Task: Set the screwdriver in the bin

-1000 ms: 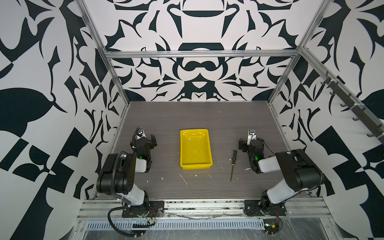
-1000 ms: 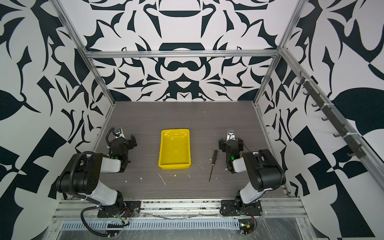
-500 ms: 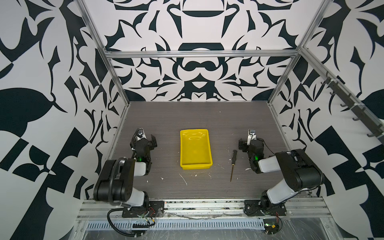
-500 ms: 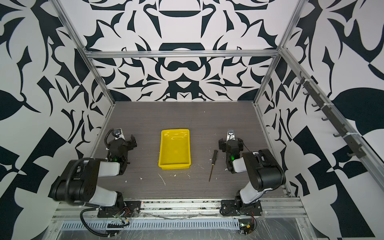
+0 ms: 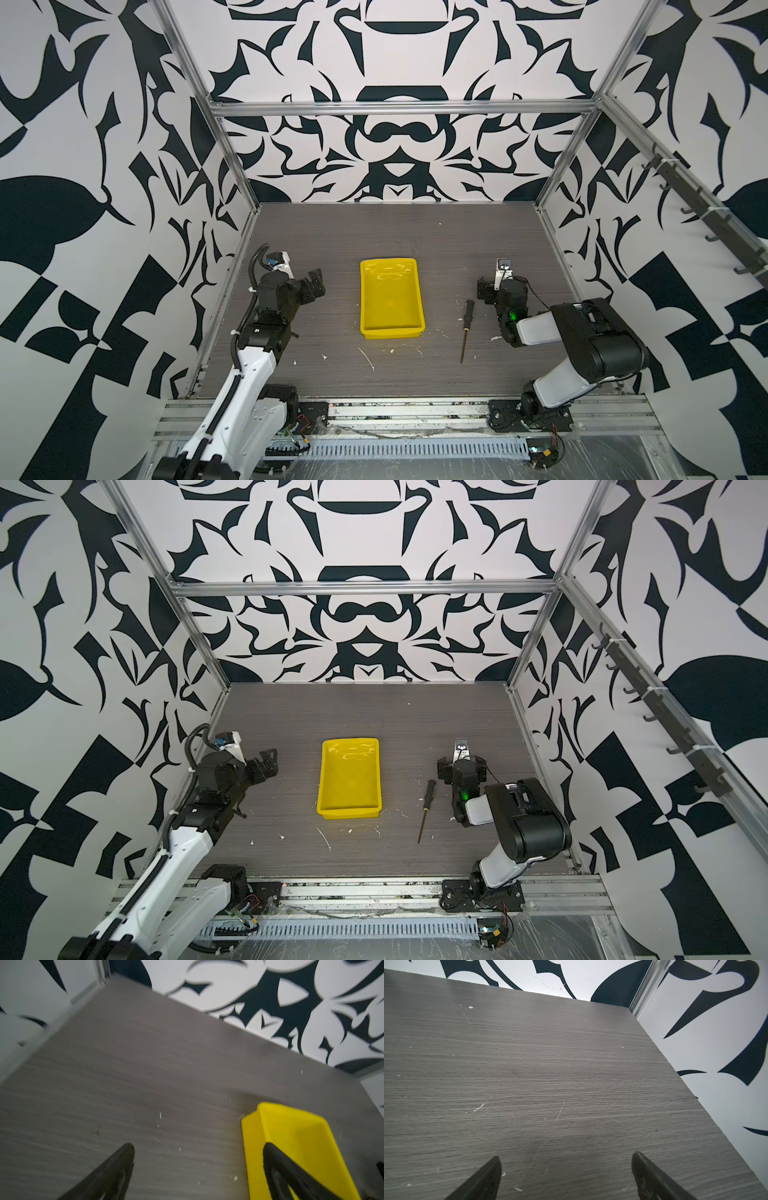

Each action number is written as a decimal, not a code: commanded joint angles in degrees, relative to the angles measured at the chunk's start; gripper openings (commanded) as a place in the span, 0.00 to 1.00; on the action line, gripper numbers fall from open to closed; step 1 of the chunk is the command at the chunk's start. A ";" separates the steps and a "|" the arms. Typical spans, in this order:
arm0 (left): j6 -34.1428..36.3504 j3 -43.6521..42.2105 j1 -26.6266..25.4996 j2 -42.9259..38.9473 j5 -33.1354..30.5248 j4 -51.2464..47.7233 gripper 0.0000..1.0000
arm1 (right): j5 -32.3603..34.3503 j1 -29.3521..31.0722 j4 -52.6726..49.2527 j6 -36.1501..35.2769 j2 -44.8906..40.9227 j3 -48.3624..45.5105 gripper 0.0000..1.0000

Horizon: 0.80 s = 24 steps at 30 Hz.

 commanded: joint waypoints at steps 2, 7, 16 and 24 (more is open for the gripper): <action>-6.78 0.58 0.06 2.64 1.01 -6.86 0.99 | 1.23 -0.27 2.21 0.45 -1.89 0.52 1.00; -8.83 -0.23 0.06 2.45 -1.93 -7.21 0.99 | 2.71 -0.06 5.45 1.50 -7.05 -3.72 1.00; -17.44 -0.36 0.14 1.25 -15.05 -15.48 0.99 | 5.78 3.73 -31.15 6.80 -30.74 3.72 1.00; -24.75 1.23 0.17 0.63 -27.36 -23.10 0.99 | 4.45 3.62 -89.66 41.26 -54.30 17.87 0.99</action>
